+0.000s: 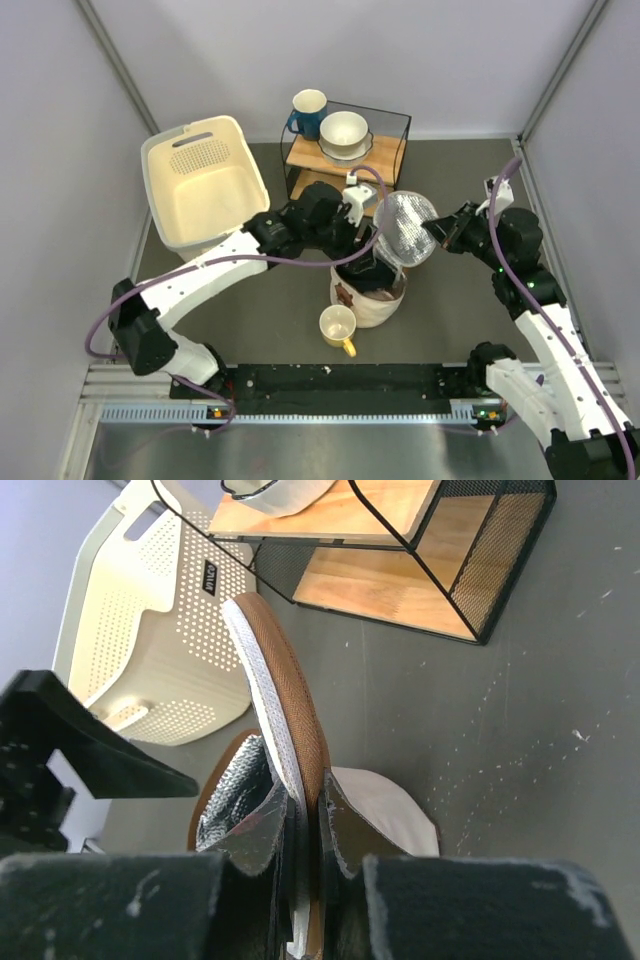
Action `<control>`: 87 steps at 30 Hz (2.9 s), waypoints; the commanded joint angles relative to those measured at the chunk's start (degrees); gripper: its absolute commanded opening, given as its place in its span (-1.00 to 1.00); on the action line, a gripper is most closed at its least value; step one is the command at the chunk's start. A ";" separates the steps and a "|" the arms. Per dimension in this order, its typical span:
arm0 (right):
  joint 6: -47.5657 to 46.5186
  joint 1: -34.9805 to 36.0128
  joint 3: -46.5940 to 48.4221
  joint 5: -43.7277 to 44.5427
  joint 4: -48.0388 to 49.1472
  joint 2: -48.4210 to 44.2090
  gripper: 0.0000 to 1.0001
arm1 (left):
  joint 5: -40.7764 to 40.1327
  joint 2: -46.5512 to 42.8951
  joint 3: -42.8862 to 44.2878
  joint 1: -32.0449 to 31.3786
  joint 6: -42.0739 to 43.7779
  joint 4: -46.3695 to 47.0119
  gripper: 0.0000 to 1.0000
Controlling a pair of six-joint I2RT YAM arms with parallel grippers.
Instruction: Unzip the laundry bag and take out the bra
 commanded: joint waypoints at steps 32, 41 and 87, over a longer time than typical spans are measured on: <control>3.77 -0.21 -3.97 10.90 -0.21 -1.72 -1.00 | -0.74 0.19 15.18 -3.06 0.73 -5.57 -1.00; 4.65 -0.13 -5.03 11.34 0.41 -0.75 -1.00 | -9.34 -2.01 20.54 -2.71 1.87 -7.95 -1.00; -0.18 -0.22 0.76 8.61 -5.48 2.94 -1.00 | -24.77 -4.14 11.49 12.54 -0.23 -4.87 0.25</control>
